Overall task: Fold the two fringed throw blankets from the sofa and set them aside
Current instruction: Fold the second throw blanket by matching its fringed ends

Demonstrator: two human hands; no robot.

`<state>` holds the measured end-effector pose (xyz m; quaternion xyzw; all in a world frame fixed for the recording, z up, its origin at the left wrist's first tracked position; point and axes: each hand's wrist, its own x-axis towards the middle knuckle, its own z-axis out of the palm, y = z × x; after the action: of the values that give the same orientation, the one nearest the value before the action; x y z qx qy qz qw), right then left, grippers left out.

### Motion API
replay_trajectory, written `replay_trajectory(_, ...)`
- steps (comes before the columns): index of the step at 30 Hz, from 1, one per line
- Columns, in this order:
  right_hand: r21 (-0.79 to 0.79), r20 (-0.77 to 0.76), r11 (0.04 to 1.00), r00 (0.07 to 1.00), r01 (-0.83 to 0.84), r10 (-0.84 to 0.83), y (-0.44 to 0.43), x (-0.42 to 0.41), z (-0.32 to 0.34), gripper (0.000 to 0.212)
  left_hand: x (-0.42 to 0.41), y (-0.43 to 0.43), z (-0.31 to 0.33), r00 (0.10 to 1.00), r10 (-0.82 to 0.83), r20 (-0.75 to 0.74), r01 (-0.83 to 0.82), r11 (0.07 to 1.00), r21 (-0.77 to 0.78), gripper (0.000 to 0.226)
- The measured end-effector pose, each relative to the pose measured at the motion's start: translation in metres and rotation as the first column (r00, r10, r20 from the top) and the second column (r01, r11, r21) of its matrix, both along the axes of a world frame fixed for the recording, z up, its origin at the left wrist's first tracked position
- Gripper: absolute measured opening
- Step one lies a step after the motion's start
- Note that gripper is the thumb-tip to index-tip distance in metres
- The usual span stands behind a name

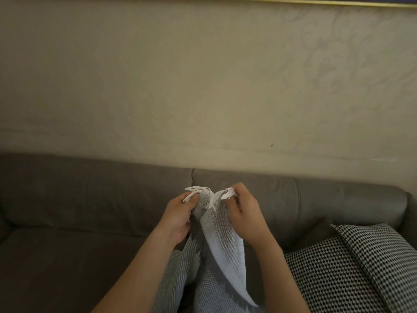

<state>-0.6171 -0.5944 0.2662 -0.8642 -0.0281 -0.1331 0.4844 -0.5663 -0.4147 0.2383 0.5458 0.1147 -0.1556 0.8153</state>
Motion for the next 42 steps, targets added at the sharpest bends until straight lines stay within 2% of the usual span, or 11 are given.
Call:
replay_trajectory(3, -0.027, -0.1, 0.999, 0.995, -0.026, 0.023, 0.003, 0.002, 0.0, 0.017, 0.001, 0.001, 0.0, 1.0, -0.005, -0.009, 0.005, 1.0, -0.006, 0.021)
replay_trajectory(7, -0.116, -0.226, 0.993, 0.974, -0.022, -0.004, 0.004, 0.008, 0.006, 0.044, -0.002, 0.003, 0.003, 1.0, -0.007, -0.028, 0.007, 1.0, 0.004, 0.02)
replay_trajectory(10, 0.022, -0.296, 0.998, 0.953, -0.063, 0.067, 0.004, 0.004, 0.014, 0.056, -0.004, 0.005, 0.003, 0.999, -0.005, -0.035, 0.005, 1.0, 0.006, 0.021)
replay_trajectory(14, 0.001, -0.369, 0.988, 0.918, -0.156, 0.145, 0.002, 0.0, 0.021, 0.054, -0.006, 0.004, 0.005, 0.999, 0.025, -0.039, -0.025, 1.0, -0.007, 0.022)
replay_trajectory(18, -0.06, -0.327, 0.961, 0.915, -0.271, 0.238, 0.002, 0.002, 0.021, 0.049, -0.005, 0.004, 0.005, 0.999, 0.014, -0.04, -0.014, 1.0, 0.0, 0.022)
replay_trajectory(23, 0.272, -0.217, 0.912, 0.904, -0.307, 0.369, 0.008, 0.0, 0.028, 0.027, -0.01, 0.007, 0.009, 0.999, -0.033, 0.017, 0.031, 0.995, 0.092, 0.02)
replay_trajectory(26, 0.35, -0.163, 0.903, 0.933, -0.248, 0.32, 0.016, 0.005, 0.018, 0.017, -0.011, 0.005, 0.012, 0.999, -0.042, 0.015, 0.04, 0.994, 0.102, 0.021)
replay_trajectory(32, 0.203, -0.101, 0.979, 0.995, 0.004, 0.017, 0.031, 0.019, -0.016, 0.024, -0.016, 0.0, 0.023, 0.996, -0.091, 0.005, 0.09, 0.991, 0.1, 0.017)
replay_trajectory(35, 0.136, -0.086, 0.985, 0.991, 0.111, -0.099, 0.032, 0.02, -0.022, 0.026, -0.018, 0.003, 0.019, 0.991, -0.128, 0.03, 0.124, 0.987, 0.104, 0.032)
replay_trajectory(39, 0.086, -0.05, 0.978, 0.981, 0.19, -0.186, 0.034, 0.021, -0.023, 0.026, -0.018, 0.006, 0.019, 0.975, -0.194, 0.105, 0.184, 0.978, 0.101, 0.036)
replay_trajectory(42, 0.075, -0.008, 0.977, 0.98, 0.198, -0.198, 0.034, 0.02, -0.022, 0.034, -0.016, 0.01, 0.018, 0.953, -0.229, 0.196, 0.211, 0.971, 0.108, 0.024)
